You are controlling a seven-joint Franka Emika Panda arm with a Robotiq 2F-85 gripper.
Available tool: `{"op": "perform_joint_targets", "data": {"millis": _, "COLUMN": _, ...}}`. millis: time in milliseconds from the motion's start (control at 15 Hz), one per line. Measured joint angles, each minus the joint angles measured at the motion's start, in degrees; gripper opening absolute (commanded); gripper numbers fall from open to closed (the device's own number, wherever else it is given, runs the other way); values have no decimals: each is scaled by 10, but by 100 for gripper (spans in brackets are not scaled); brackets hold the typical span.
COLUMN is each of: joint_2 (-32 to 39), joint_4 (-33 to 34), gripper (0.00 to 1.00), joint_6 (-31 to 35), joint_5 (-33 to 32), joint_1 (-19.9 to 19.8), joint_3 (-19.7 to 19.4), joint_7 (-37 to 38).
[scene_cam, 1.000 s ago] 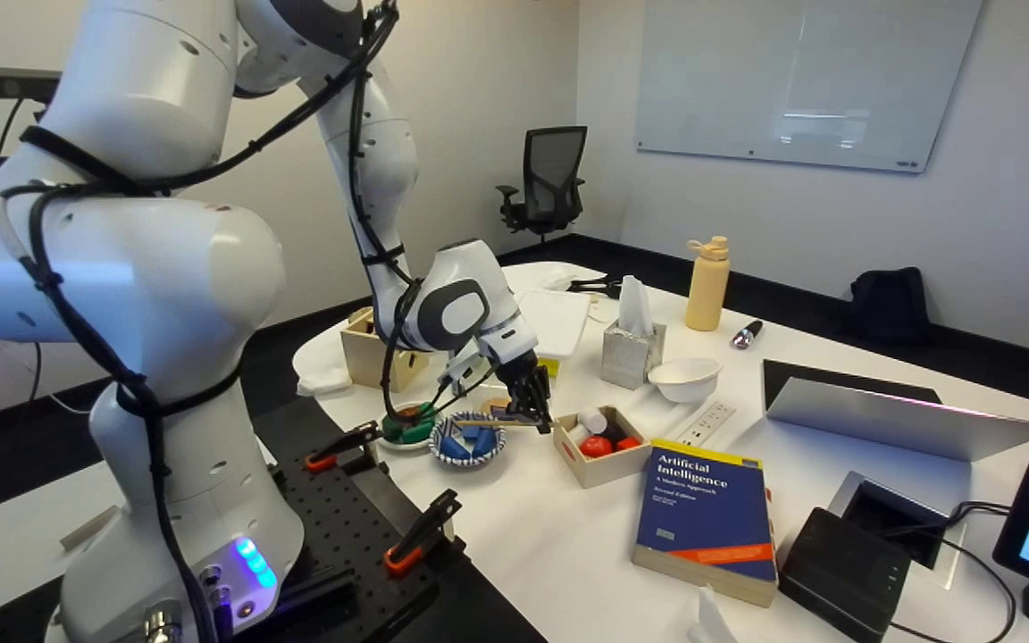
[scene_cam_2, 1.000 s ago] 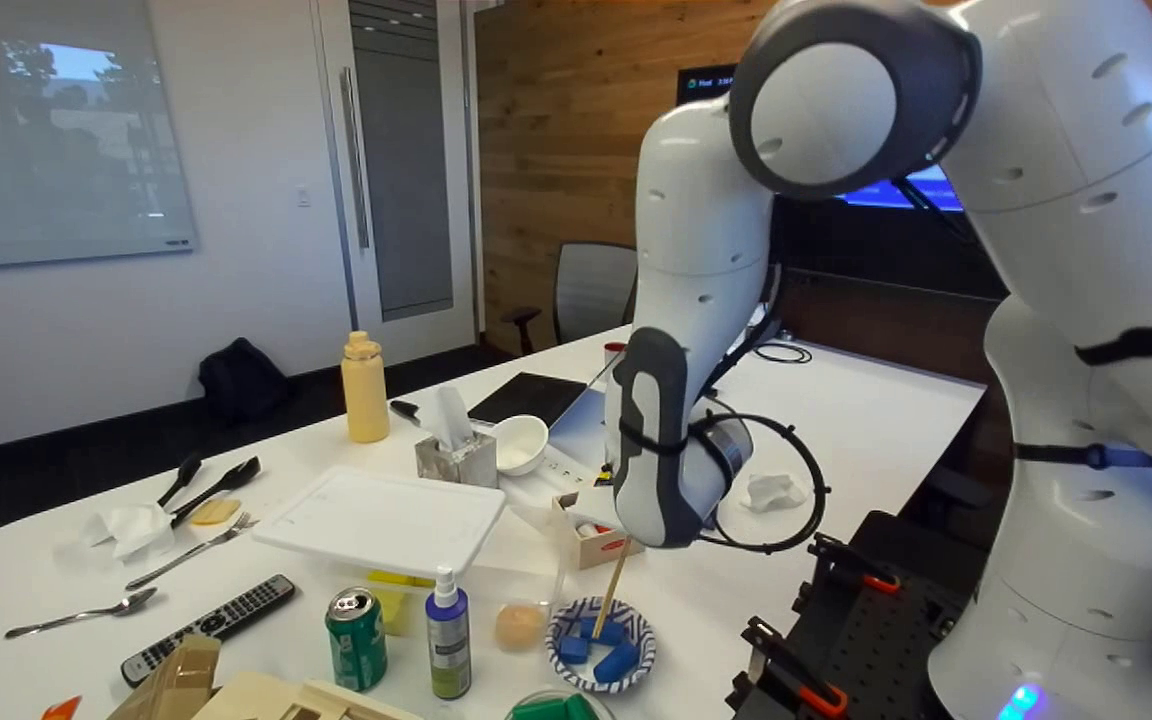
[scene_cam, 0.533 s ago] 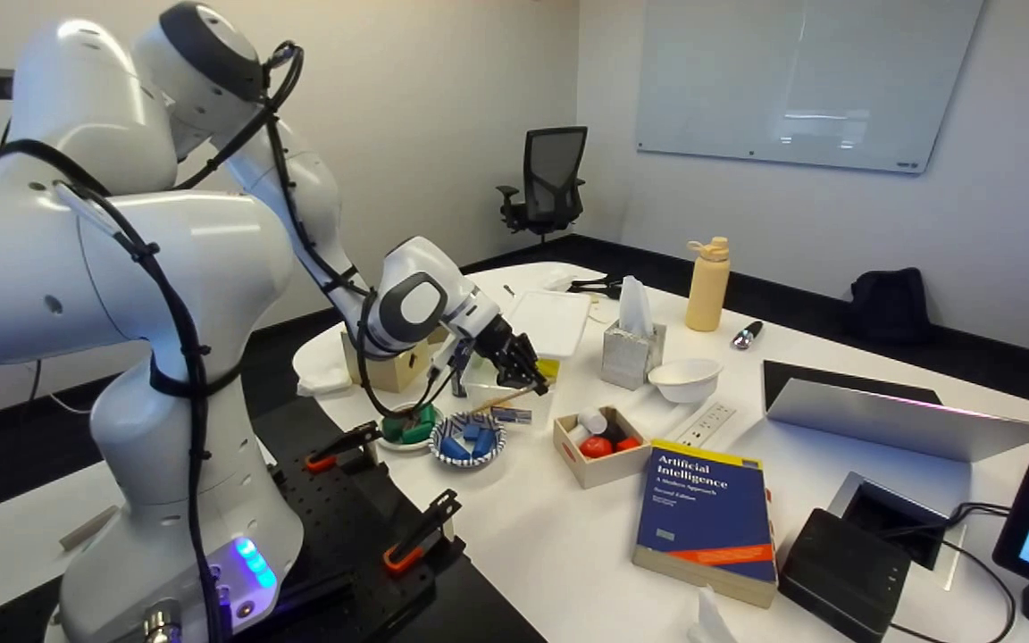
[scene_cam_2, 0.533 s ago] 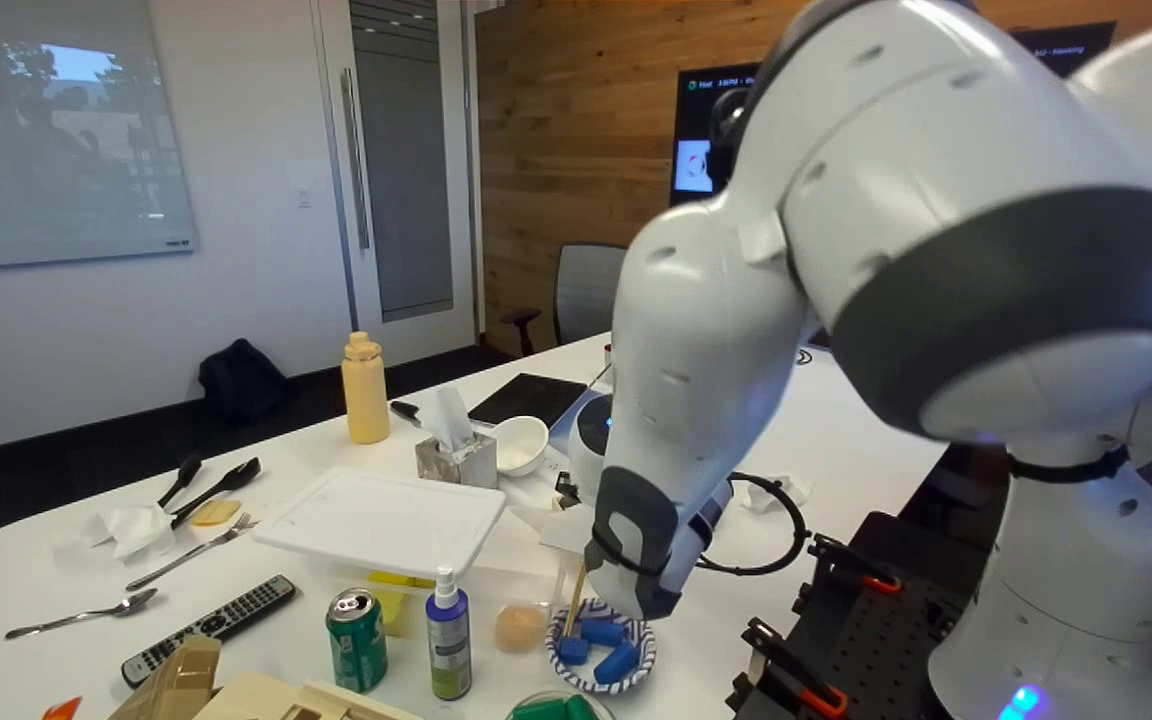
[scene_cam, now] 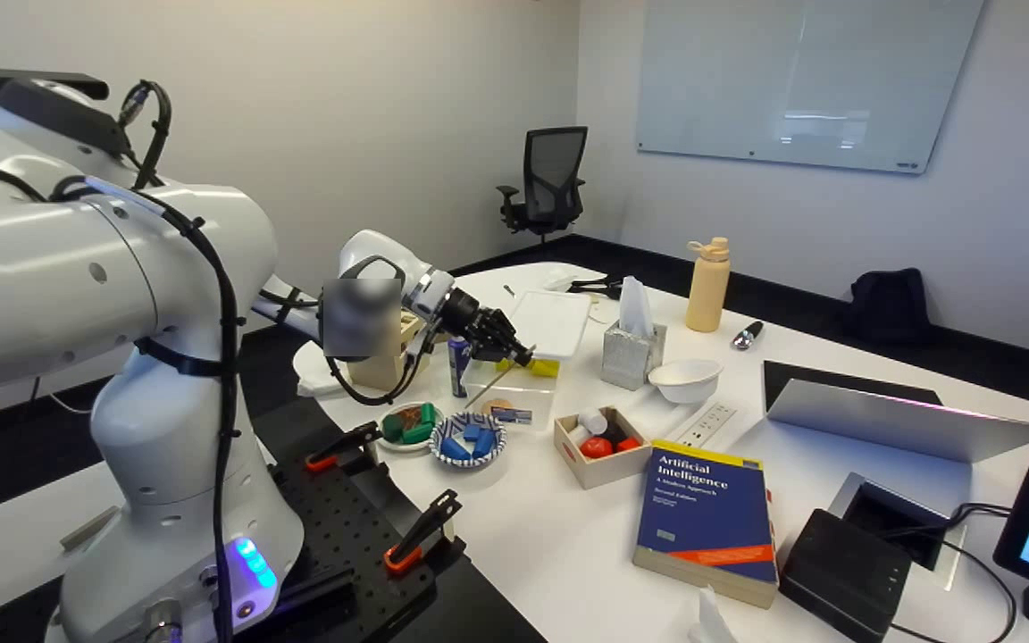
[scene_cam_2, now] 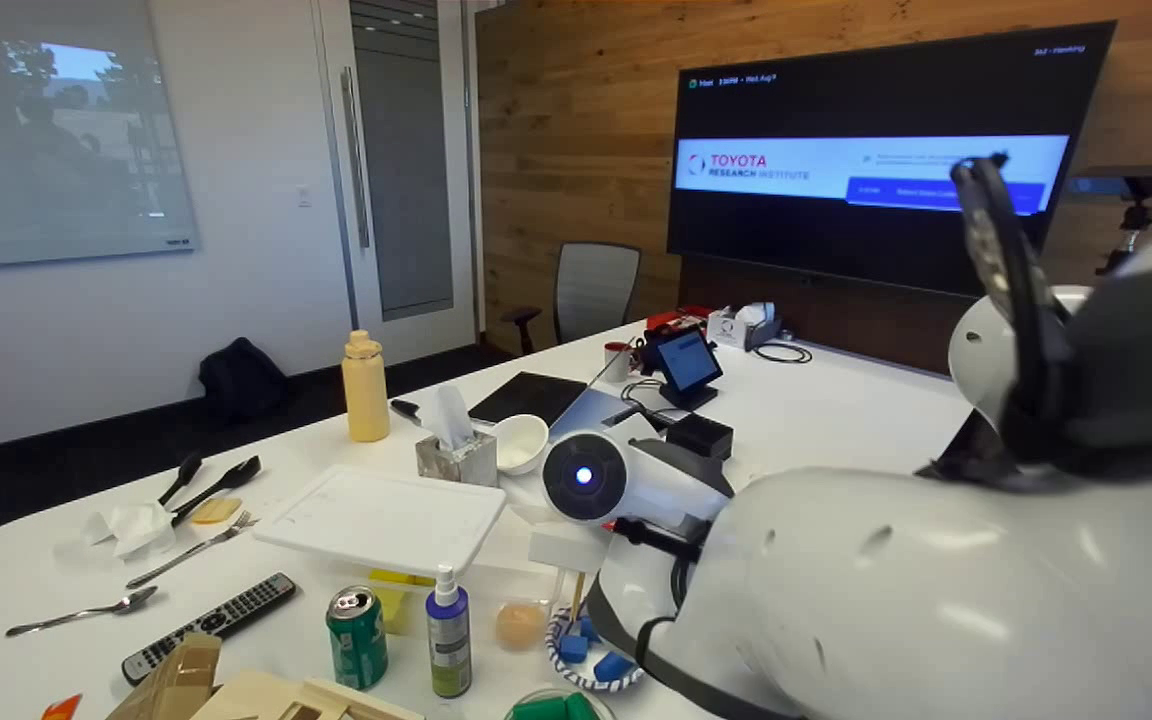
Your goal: Use the chopsticks to stir in the bowl
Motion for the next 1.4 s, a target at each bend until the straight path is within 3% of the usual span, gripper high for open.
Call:
{"op": "perform_joint_targets", "data": {"millis": 200, "joint_2": 32, "joint_4": 2, "gripper": 3, "joint_6": -61, "joint_5": -51, "joint_1": 42, "joint_3": 1, "joint_7": 55}}
{"op": "perform_joint_targets", "data": {"millis": 467, "joint_2": 41, "joint_4": 5, "gripper": 3, "joint_6": -80, "joint_5": -112, "joint_1": 42, "joint_3": 2, "joint_7": 97}}
{"op": "perform_joint_targets", "data": {"millis": 867, "joint_2": 46, "joint_4": 39, "gripper": 3, "joint_6": -84, "joint_5": -180, "joint_1": 1, "joint_3": 22, "joint_7": 139}}
{"op": "perform_joint_targets", "data": {"millis": 1400, "joint_2": 52, "joint_4": 87, "gripper": 3, "joint_6": -91, "joint_5": -224, "joint_1": -55, "joint_3": 34, "joint_7": 148}}
